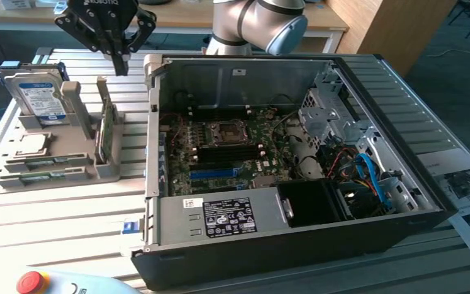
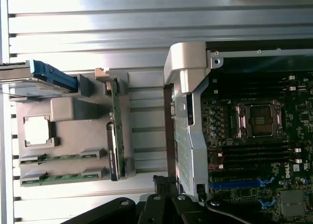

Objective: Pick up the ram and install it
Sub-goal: 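Reach for the ram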

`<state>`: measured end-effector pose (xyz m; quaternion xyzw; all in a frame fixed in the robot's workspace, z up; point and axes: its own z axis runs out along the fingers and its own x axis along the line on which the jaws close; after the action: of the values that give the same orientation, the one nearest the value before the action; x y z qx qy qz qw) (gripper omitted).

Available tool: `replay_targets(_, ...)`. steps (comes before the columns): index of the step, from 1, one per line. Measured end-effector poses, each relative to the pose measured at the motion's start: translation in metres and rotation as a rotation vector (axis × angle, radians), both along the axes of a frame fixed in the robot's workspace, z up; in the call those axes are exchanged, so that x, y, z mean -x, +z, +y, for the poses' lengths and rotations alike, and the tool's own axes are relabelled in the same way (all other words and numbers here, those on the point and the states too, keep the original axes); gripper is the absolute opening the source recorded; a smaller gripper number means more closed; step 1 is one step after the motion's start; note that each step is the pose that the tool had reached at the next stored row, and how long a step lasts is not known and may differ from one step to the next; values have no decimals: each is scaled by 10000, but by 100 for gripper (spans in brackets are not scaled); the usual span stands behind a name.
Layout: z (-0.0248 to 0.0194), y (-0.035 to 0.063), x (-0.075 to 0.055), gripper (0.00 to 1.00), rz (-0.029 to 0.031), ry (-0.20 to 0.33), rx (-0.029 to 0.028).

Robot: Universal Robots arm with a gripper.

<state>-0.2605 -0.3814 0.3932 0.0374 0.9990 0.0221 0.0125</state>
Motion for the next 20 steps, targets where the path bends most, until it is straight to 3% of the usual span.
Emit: replay_targets(20,19,0,359,10,-1,0,-1)
